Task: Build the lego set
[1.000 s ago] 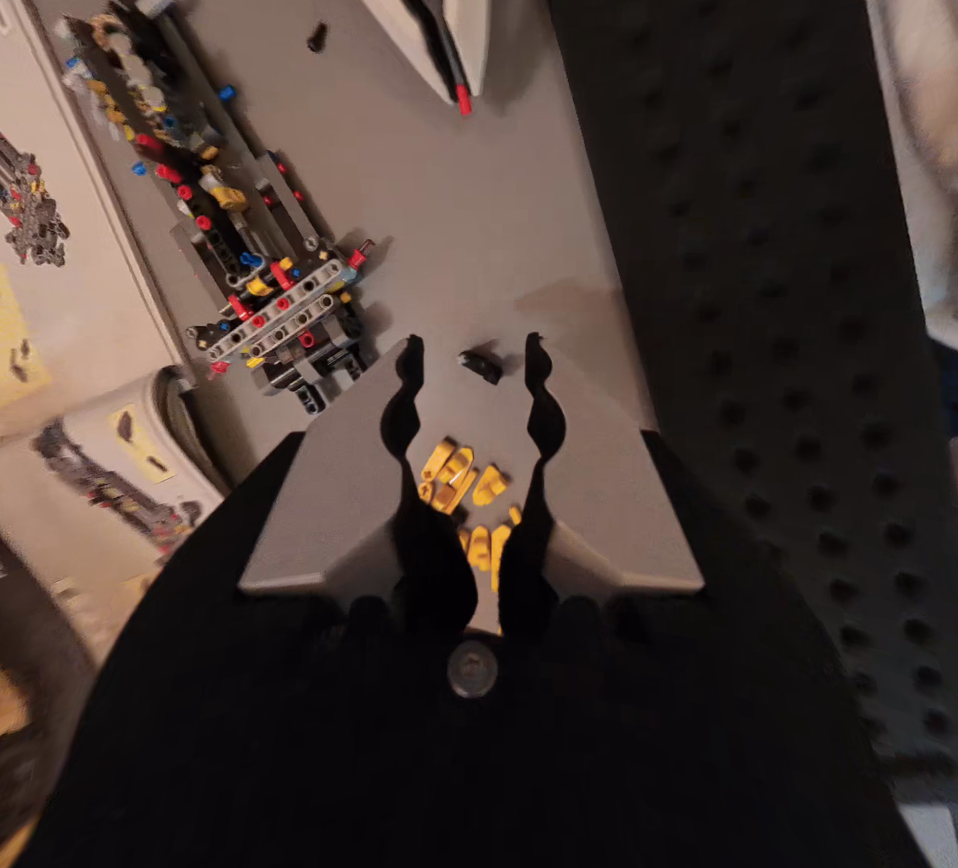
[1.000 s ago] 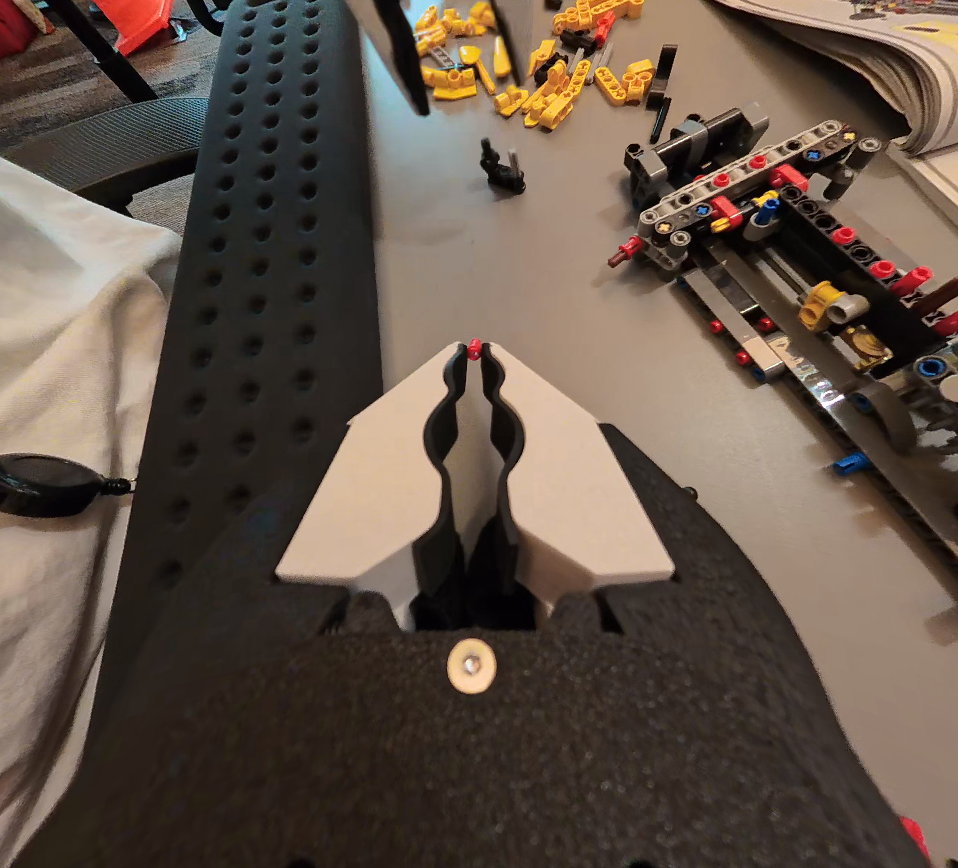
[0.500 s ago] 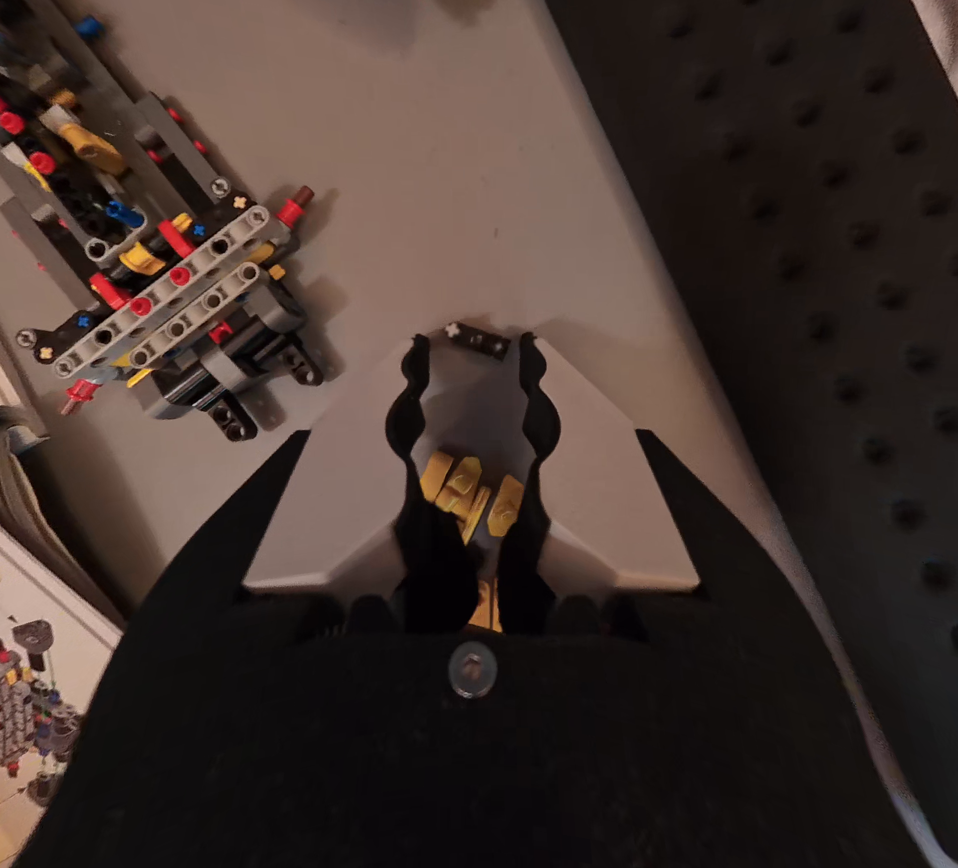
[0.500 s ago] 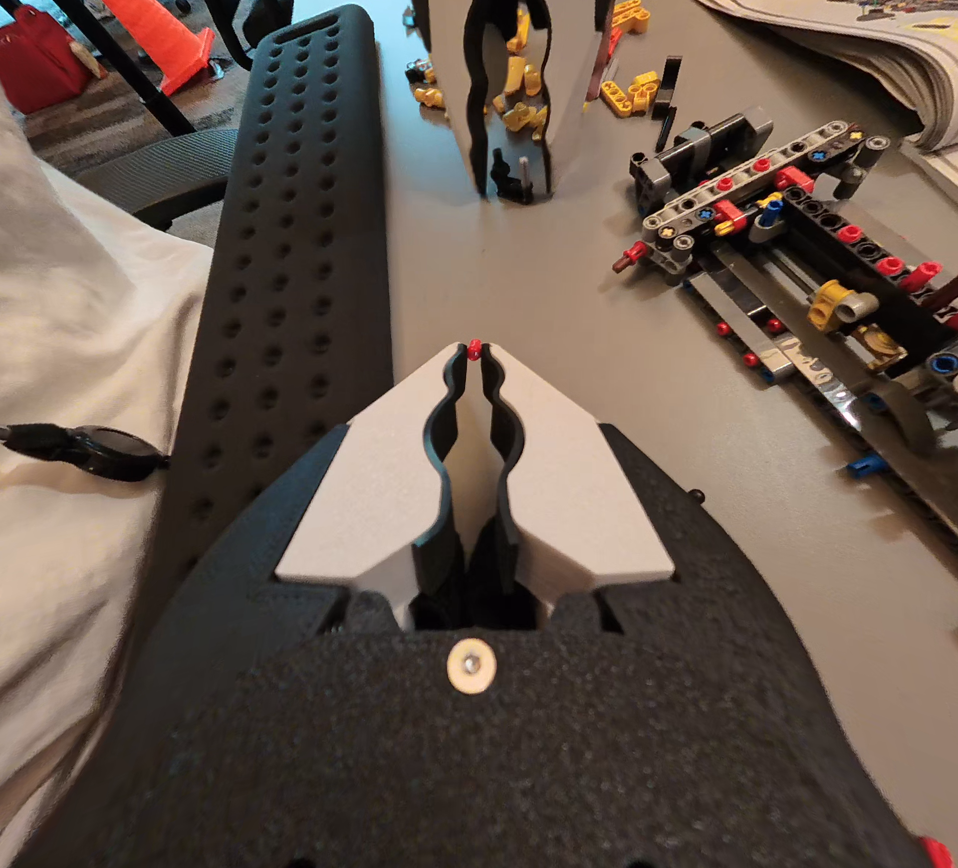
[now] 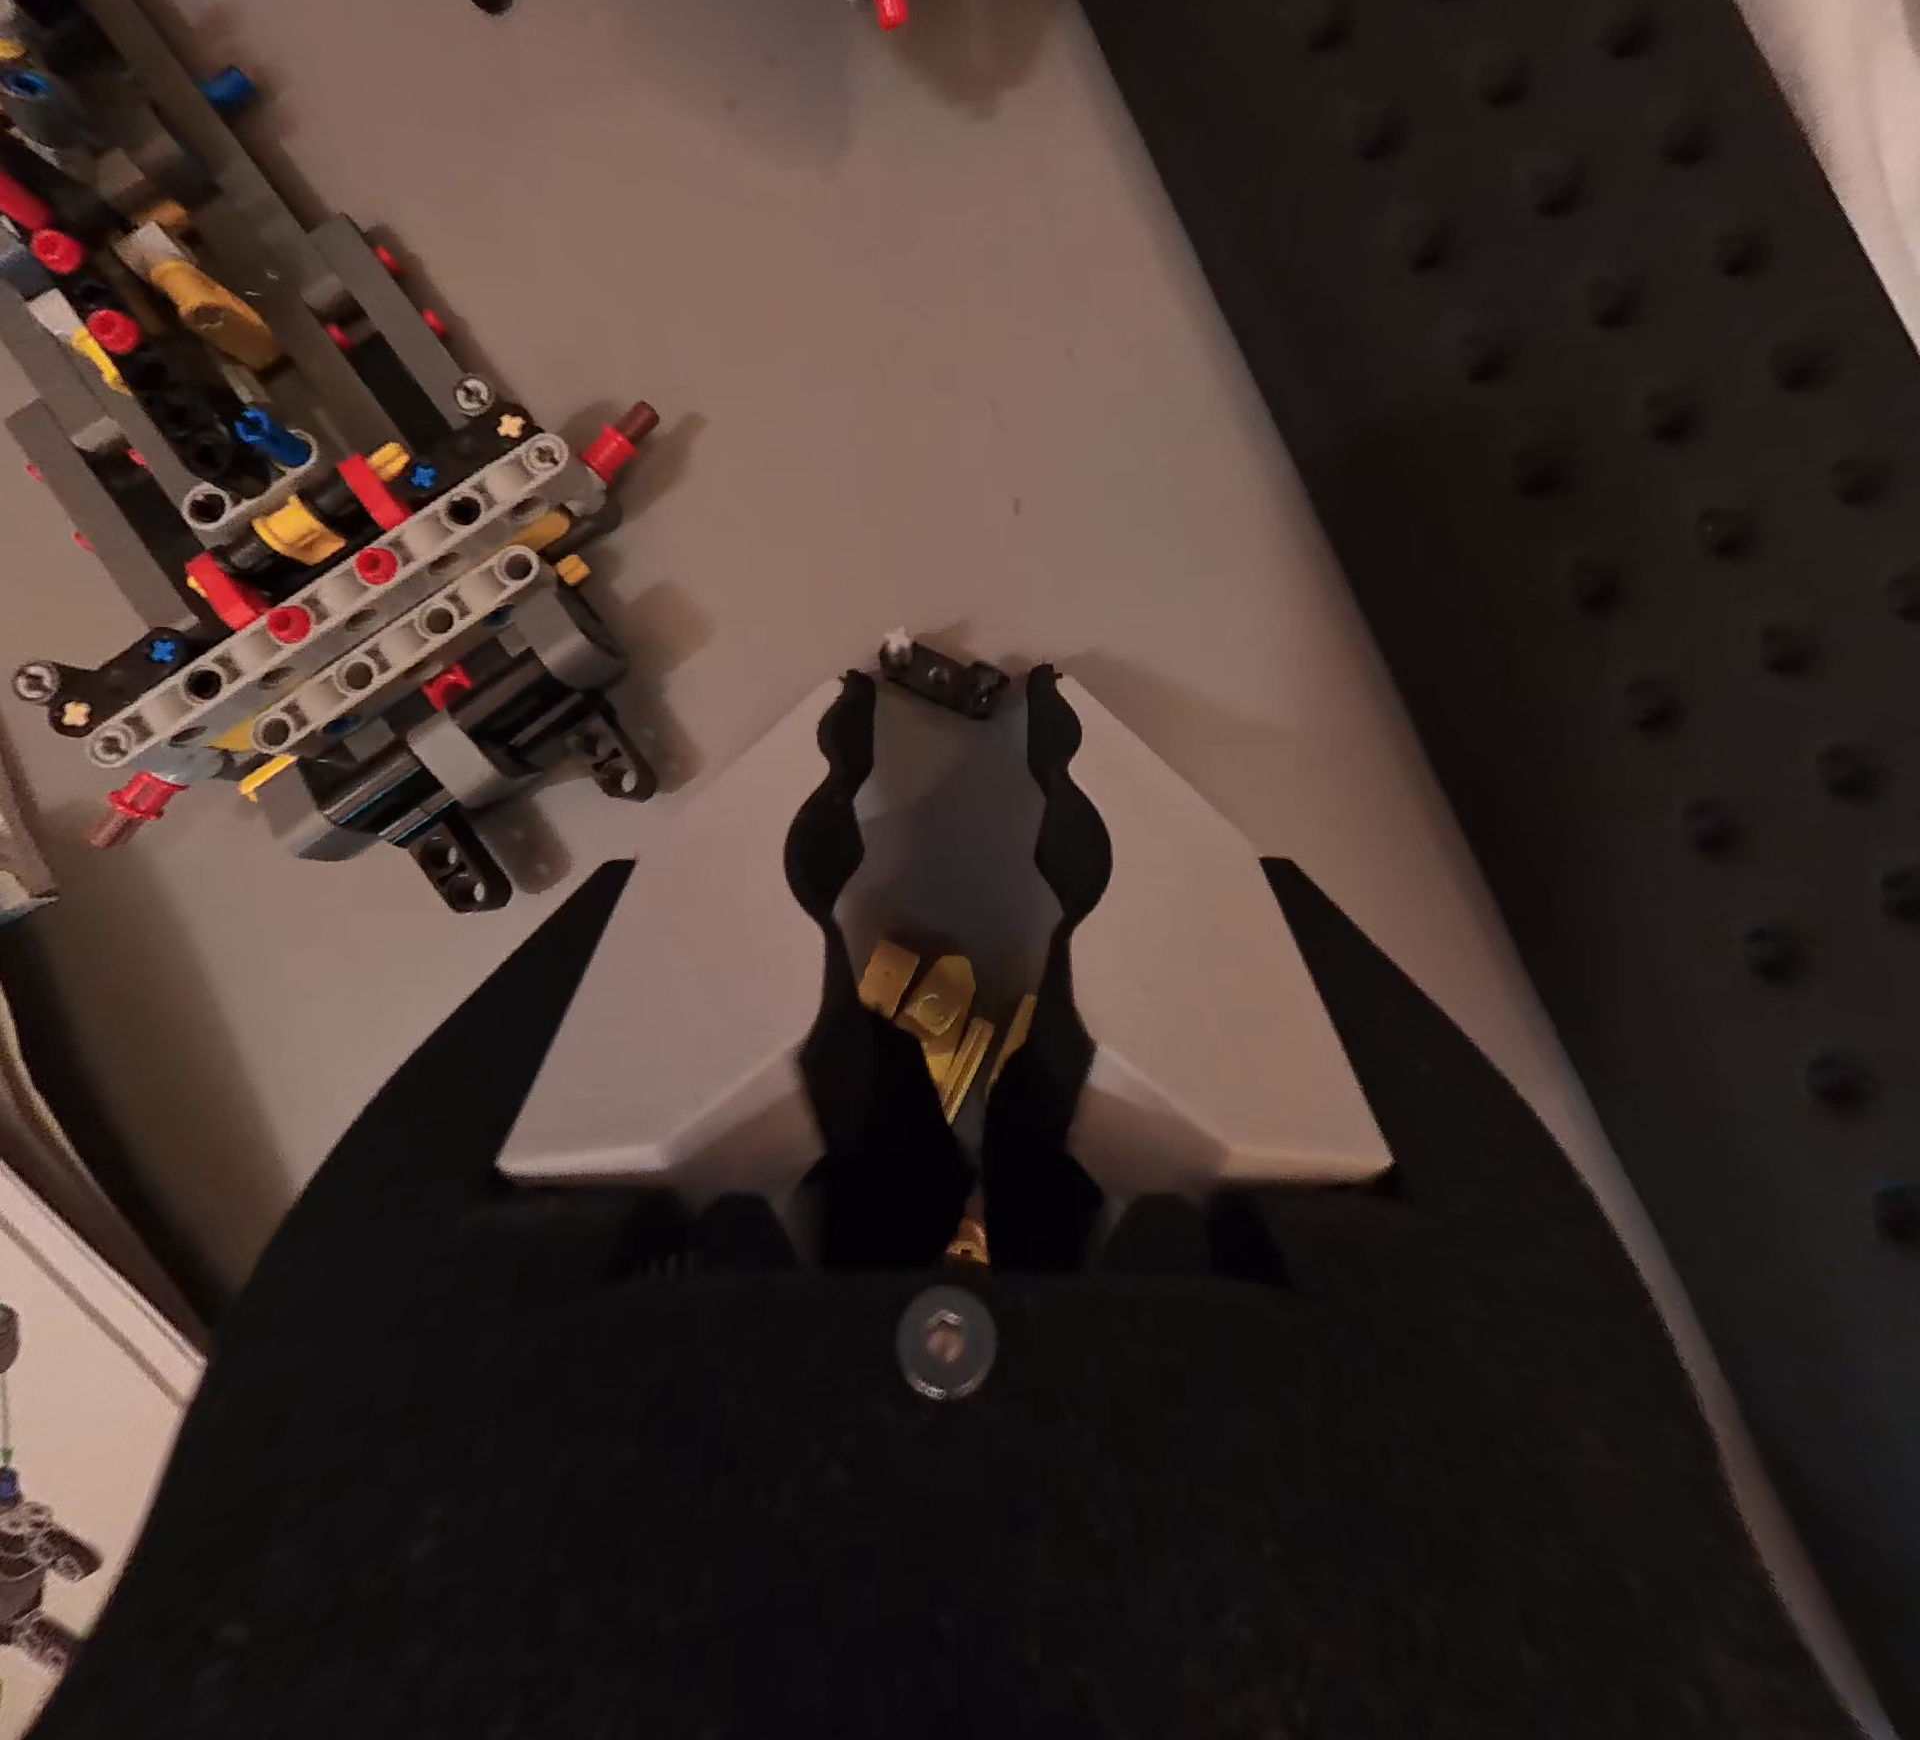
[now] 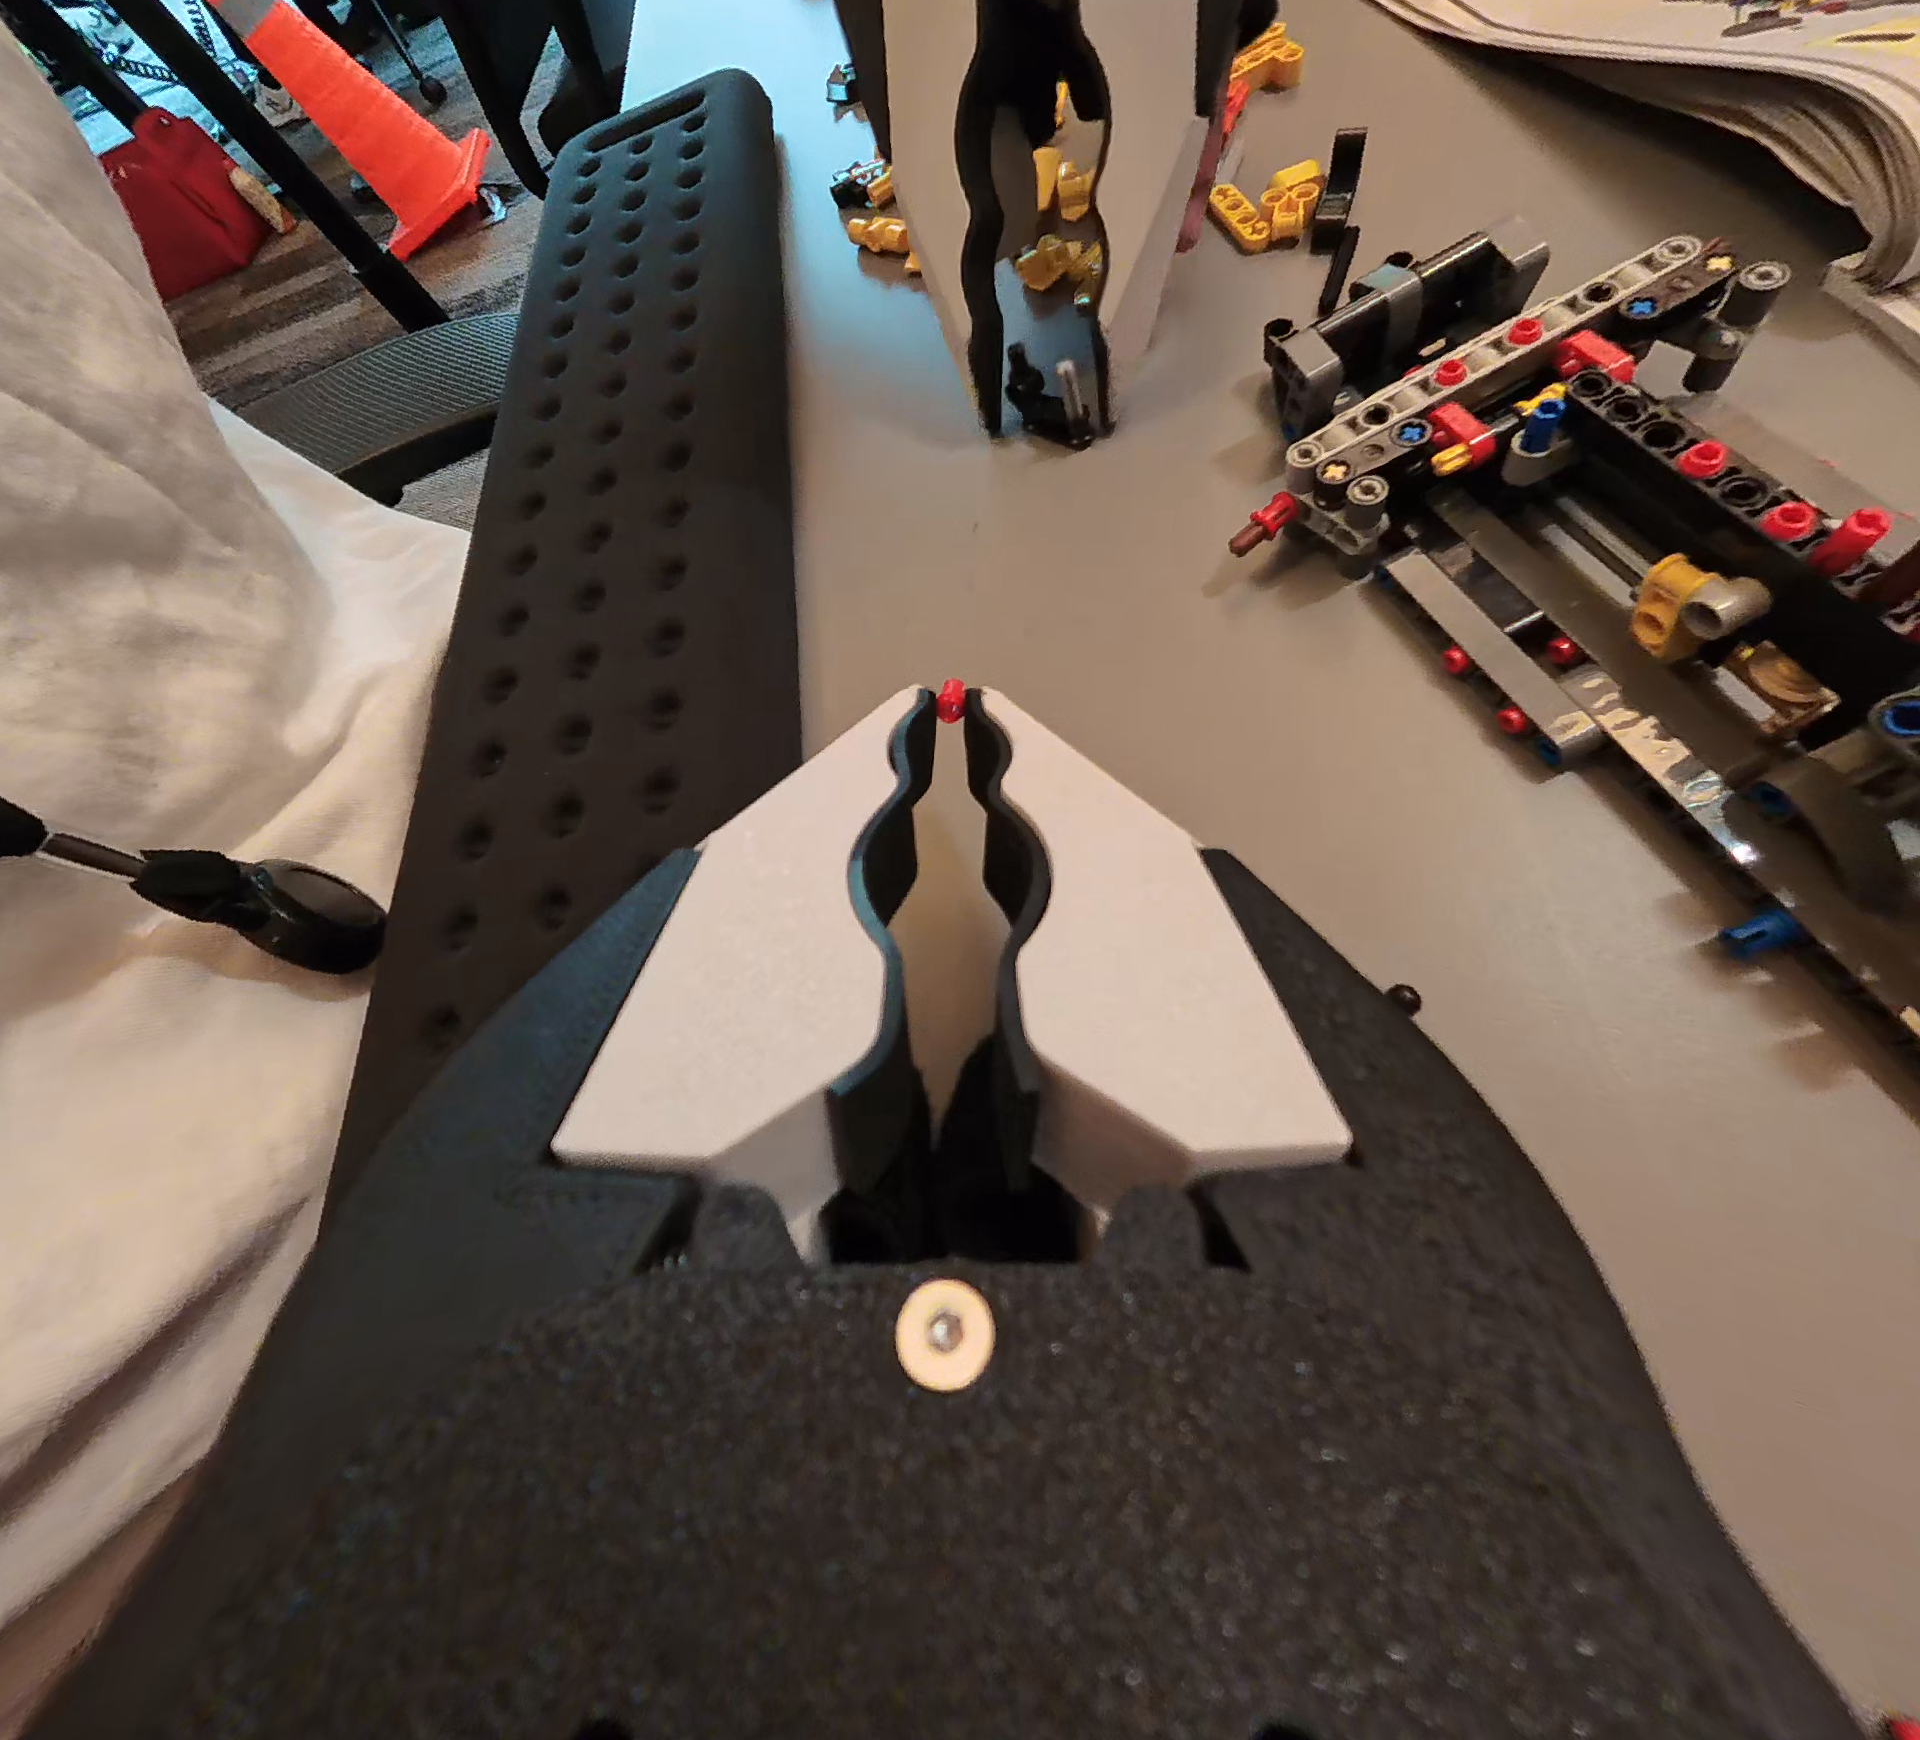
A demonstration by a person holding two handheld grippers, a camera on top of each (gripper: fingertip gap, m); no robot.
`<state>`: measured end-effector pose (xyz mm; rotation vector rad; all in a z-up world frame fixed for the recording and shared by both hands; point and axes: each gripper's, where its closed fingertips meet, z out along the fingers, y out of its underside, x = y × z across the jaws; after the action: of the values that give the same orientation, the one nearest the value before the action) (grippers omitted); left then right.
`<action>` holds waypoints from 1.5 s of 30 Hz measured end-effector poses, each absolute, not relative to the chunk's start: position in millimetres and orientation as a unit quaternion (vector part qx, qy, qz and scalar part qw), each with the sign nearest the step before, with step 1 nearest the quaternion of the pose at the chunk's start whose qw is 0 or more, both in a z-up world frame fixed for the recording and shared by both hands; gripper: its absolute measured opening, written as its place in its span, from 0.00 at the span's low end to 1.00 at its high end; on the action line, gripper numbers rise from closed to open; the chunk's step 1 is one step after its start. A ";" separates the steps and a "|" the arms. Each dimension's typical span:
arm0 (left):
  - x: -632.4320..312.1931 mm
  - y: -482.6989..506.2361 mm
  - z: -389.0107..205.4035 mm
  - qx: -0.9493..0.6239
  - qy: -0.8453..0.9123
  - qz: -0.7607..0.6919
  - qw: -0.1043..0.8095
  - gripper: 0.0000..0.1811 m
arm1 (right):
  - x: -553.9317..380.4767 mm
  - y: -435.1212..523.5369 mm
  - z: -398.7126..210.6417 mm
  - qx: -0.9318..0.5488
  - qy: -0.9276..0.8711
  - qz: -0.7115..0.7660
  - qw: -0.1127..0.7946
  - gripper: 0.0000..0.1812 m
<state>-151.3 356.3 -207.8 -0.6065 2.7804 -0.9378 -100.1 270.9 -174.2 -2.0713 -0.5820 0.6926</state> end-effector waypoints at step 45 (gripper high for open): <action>-71.7 317.9 -42.8 -0.354 0.545 -0.747 0.142 0.12 | -9.9 347.5 -109.6 -0.783 -0.060 0.217 0.580 0.02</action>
<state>-71.7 317.9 -42.8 -1.0201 1.5717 -2.1553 -9.9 347.5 -109.6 -1.8311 -0.1394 0.5067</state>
